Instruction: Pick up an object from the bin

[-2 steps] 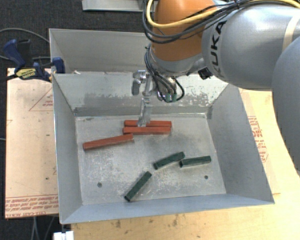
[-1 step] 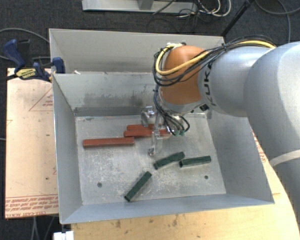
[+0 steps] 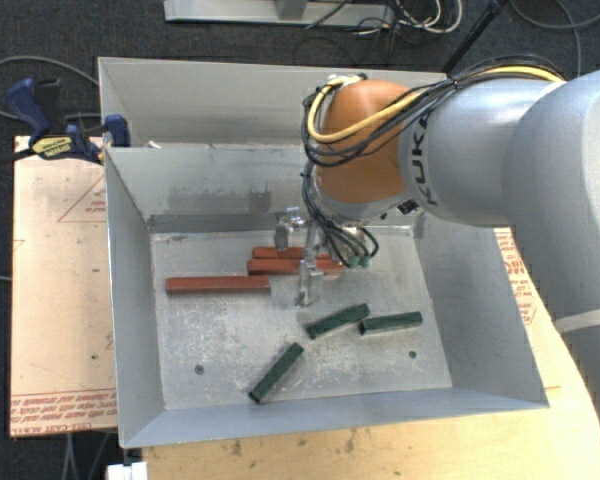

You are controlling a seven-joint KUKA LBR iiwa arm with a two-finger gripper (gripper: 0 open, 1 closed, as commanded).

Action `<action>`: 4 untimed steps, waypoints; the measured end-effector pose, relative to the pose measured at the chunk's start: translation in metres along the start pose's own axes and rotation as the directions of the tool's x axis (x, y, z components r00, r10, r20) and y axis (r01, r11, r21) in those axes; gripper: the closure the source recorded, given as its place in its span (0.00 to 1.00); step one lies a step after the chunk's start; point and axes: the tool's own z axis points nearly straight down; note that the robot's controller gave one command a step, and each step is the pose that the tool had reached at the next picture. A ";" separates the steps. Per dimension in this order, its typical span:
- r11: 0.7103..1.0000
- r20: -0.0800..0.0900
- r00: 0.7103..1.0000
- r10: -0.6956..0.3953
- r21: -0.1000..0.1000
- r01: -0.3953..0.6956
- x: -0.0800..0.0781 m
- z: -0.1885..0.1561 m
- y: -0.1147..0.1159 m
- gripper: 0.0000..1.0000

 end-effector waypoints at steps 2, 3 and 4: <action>0.989 0.000 0.989 0.150 -0.001 -0.150 -0.007 0.032 0.005 0.00; 0.989 0.000 0.989 0.149 -0.001 -0.149 -0.008 0.031 0.006 0.00; 0.989 0.003 0.989 0.150 -0.001 -0.150 -0.010 0.028 0.005 1.00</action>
Offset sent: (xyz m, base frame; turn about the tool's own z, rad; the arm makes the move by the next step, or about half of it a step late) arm 0.0051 -0.0009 0.0010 0.0570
